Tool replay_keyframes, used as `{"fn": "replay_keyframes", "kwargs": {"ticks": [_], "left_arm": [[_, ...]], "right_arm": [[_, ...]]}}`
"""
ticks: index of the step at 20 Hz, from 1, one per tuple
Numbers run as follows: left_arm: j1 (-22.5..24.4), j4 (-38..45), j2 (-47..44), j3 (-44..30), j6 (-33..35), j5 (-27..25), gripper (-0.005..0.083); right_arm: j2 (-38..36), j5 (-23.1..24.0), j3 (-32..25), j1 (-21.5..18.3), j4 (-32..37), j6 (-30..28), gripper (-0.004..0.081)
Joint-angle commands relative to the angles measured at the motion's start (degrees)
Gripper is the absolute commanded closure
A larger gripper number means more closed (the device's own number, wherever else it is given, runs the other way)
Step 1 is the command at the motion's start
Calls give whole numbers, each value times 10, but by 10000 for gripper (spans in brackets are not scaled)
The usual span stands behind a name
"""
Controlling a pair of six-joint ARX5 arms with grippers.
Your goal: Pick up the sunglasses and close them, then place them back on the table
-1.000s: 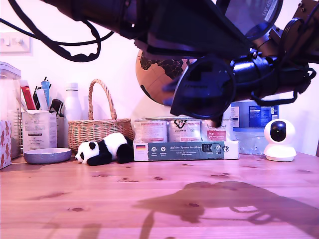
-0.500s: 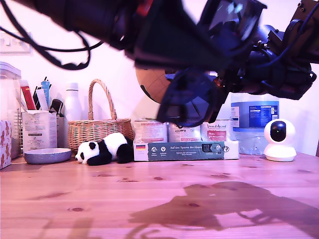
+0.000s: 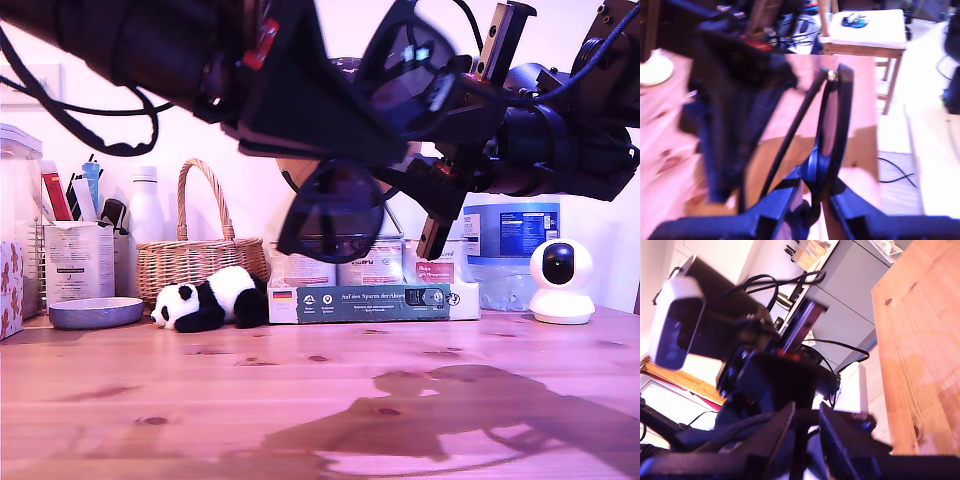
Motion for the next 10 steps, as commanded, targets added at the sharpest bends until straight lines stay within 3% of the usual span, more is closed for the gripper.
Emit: {"fn": "replay_keyframes", "kwargs": {"ticks": [1,5,10], "left_arm": [[14,-2,-1,-9,6,-2,797],[29,-17,-1,-9,12,9,797],[28,-69,0,-9,35,-7,797]], "right_arm": [[2,-24,1,8,-2,-1,649],[2,-5,1,10,24,-5,648],[2,136,1,-21,51,-1,648]]}}
